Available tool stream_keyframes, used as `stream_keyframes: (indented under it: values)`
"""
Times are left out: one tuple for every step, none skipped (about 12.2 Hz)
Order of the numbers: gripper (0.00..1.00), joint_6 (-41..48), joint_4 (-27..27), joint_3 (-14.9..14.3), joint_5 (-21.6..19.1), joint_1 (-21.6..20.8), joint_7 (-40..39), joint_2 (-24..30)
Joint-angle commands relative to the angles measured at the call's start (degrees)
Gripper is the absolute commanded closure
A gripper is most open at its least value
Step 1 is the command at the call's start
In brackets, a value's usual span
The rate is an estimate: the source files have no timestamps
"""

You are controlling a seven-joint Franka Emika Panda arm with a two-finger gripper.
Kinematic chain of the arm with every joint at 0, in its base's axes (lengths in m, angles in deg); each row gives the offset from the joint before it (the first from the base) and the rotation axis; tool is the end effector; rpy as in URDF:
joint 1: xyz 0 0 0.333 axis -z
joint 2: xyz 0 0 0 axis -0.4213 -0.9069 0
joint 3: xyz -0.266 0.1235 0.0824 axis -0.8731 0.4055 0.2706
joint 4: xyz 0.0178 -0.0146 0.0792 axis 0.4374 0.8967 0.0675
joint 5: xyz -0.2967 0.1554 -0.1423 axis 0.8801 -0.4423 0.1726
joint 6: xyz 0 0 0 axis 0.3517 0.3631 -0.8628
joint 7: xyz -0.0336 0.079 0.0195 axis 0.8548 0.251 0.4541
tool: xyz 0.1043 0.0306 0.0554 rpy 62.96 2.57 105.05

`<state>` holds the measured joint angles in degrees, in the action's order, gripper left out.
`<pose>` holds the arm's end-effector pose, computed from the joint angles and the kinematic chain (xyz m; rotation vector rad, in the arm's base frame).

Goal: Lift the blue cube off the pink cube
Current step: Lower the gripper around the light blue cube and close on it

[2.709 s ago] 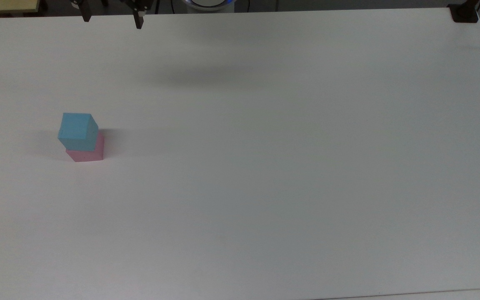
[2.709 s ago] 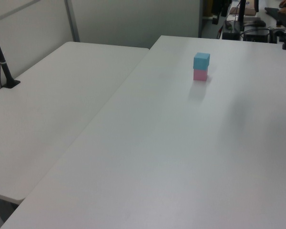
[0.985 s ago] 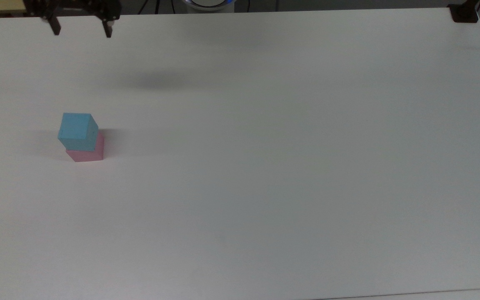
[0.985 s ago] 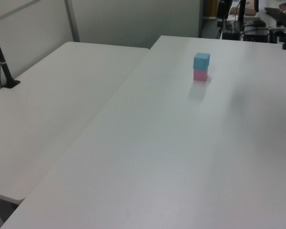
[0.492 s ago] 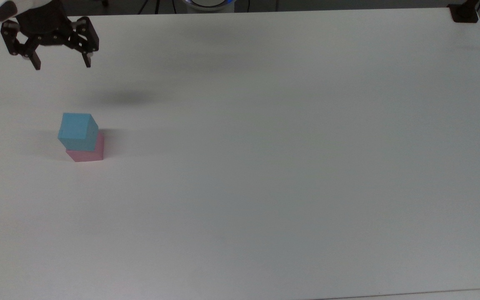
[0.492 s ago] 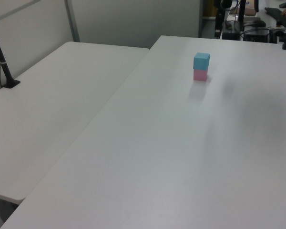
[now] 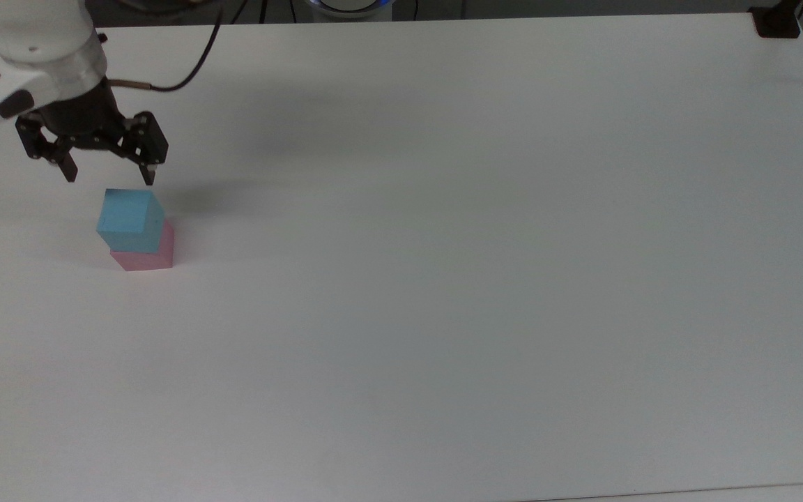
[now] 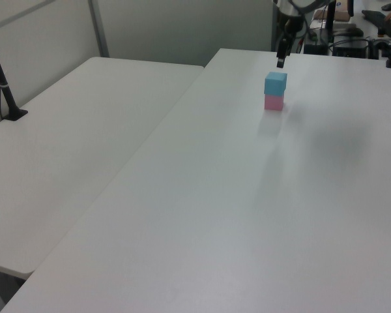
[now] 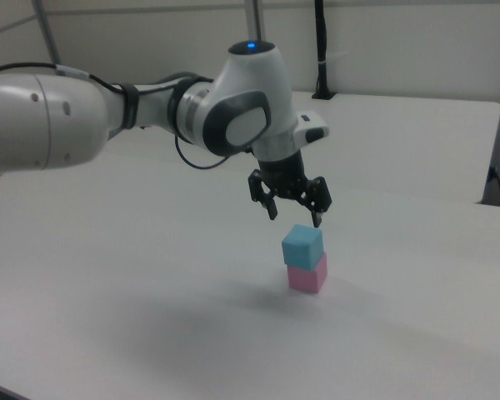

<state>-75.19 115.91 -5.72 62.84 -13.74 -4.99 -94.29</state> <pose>0.6108 -0.2171 0.4421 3.0546 0.0347 0.2178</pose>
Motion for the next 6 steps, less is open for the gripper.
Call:
stream_keyframes:
  values:
    - [0.0, -3.1, -0.5, -0.4, -1.3, -0.3, 3.2, -2.5]
    - [0.0, -3.7, -0.4, -0.3, -1.3, -0.3, 3.6, -2.9]
    - [0.0, -4.0, -0.4, -0.3, -1.3, -0.5, 4.1, -4.2]
    - [0.0, -4.2, -0.4, -0.1, -1.1, -0.5, 4.4, -4.4]
    - [0.0, -4.1, -0.3, -0.1, -0.9, -0.6, 4.5, -4.4]
    - [0.0, -4.2, 0.1, -0.1, -0.7, -0.6, 4.5, -4.5]
